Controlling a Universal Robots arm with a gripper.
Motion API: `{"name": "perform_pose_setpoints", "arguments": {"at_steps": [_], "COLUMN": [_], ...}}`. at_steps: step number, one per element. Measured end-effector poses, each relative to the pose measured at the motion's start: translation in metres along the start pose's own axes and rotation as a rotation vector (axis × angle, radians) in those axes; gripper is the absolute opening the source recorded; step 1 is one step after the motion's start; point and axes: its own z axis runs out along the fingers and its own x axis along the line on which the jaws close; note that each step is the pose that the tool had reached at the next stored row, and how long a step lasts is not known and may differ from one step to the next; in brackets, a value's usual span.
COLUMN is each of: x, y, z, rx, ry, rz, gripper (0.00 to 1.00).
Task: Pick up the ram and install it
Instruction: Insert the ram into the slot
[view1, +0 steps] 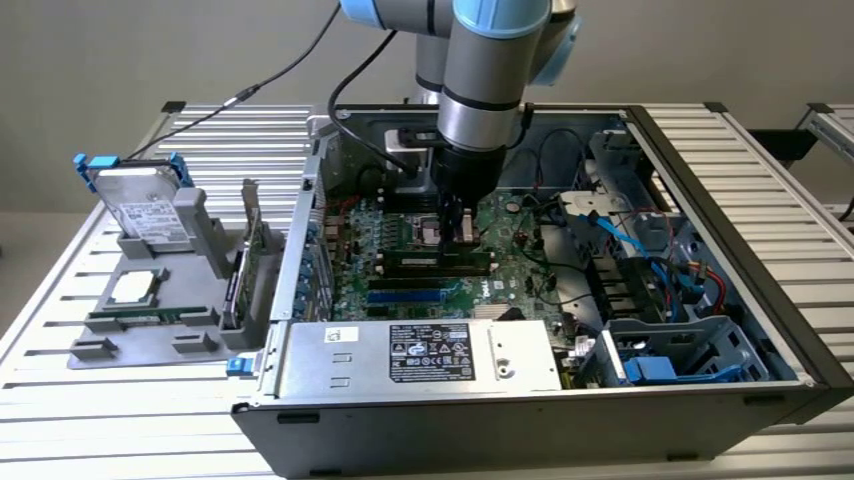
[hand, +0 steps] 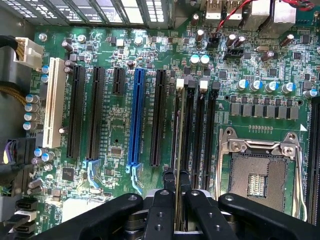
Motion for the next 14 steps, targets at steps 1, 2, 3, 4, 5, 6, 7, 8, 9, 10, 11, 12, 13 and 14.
{"name": "perform_pose_setpoints", "arguments": {"at_steps": [1,2,3,4,5,6,7,8,9,10,11,12,13,14], "x": [0.0,0.0,-0.0001,-0.0001,0.0,0.0,0.0,-0.0001,-0.0001,-0.0001,-0.0001,-0.0001,-0.0001,-0.0001], "y": [-0.0001,-0.0001,-0.0001,-0.0002,-0.0002,-0.0002,-0.0001,-0.0001,0.0,0.0001,0.0002,0.0003,0.0003,0.0004], "z": [0.0,0.0,0.0,0.0,0.0,0.0,0.0,0.0,0.0001,0.0001,0.0002,0.0003,0.0005,0.0007], "rx": [0.0001,0.0002,0.0003,0.0004,0.0004,0.0006,0.0009,0.0012,0.0017,0.0021,0.0029,0.0036,0.0045,0.0053], "ry": [0.0002,0.0002,0.0002,0.0003,0.0004,0.0006,0.0007,0.0009,0.0011,0.0014,0.0016,0.0018,0.0019,0.002], "rz": [-0.002,-0.002,-0.002,-0.003,-0.003,-0.004,-0.004,-0.005,-0.005,-0.005,-0.006,-0.006,-0.006,-0.006], "gripper": [0.14,0.14,0.14,0.14,0.14,0.14,0.14,0.14,0.14,0.14,0.14,0.14,0.14,0.14]}}
